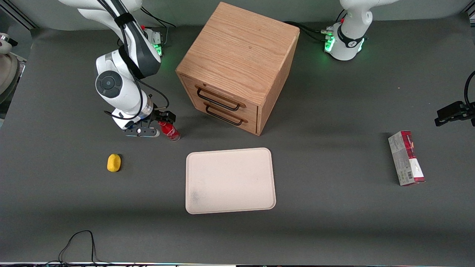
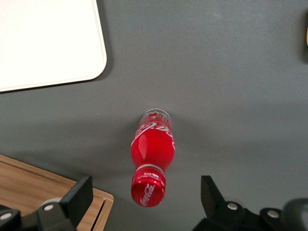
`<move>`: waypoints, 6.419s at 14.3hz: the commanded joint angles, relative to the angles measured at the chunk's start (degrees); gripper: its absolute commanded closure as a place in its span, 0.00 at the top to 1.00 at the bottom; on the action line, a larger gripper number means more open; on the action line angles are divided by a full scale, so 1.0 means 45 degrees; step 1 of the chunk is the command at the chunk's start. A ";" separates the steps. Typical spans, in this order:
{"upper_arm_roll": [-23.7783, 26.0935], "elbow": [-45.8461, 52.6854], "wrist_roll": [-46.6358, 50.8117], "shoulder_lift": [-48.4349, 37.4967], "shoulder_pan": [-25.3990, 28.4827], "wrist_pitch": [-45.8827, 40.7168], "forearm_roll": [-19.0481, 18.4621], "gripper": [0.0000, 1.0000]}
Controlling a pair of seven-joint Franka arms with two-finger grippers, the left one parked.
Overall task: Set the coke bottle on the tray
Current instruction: 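Lower the right gripper and close it around the bottle's neck, then lift the bottle and carry it toward the white tray, then lower the bottle onto the tray's edge and open the right gripper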
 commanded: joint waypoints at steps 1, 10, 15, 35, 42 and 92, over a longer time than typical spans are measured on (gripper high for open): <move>-0.0057 -0.0212 0.0203 -0.0061 0.0130 0.0353 -0.0208 0.99; -0.0057 -0.0545 0.0183 0.0115 0.0285 0.0764 -0.0208 0.91; -0.0057 -0.0564 0.0183 0.0115 0.0305 0.0764 -0.0208 0.16; -0.1189 0.5562 -0.0149 0.0367 0.0130 -0.6203 -0.0032 0.00; -0.1209 1.1946 -0.0129 0.2981 -0.0300 -1.0793 0.0456 0.00; -0.1073 1.6643 0.3250 1.0974 0.2024 -0.3748 -0.1243 1.00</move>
